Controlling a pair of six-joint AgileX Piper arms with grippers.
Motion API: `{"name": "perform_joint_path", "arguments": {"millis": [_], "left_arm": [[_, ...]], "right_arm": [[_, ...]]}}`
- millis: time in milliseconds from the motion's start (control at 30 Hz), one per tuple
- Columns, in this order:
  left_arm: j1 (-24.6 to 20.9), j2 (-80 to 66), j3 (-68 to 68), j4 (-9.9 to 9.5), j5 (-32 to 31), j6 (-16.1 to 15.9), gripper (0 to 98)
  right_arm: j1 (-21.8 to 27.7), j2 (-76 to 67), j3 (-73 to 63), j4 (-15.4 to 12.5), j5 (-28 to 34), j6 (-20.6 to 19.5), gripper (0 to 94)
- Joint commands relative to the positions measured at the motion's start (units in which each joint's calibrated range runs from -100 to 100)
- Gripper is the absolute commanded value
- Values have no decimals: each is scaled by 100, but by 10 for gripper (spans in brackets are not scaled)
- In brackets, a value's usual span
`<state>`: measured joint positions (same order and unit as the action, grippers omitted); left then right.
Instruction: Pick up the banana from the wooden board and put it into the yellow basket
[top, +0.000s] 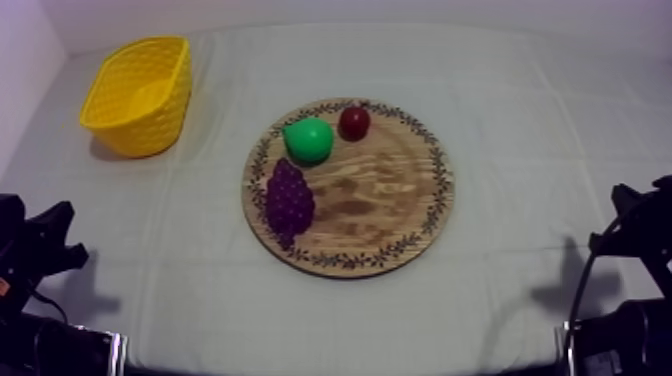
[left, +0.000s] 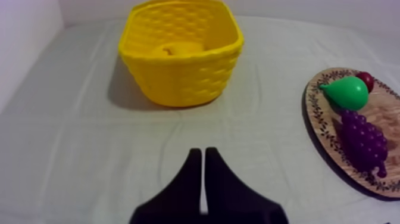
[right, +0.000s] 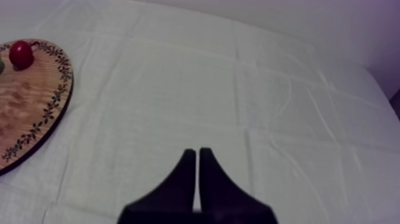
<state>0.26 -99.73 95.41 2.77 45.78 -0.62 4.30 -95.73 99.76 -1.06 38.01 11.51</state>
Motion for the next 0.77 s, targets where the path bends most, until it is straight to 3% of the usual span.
{"name": "perform_joint_path", "arguments": {"millis": [0, 267, 733], "left_arm": [[44, -4, 5, -9, -19, 87, 1], [314, -26, 22, -46, -40, 304, 1], [339, -27, 23, -50, -41, 347, 1]], "right_arm": [[-1, -2, 2, 1, -3, -1, 3], [-1, -2, 2, 1, -3, 0, 3], [-1, -2, 2, 1, -3, -1, 3]]}}
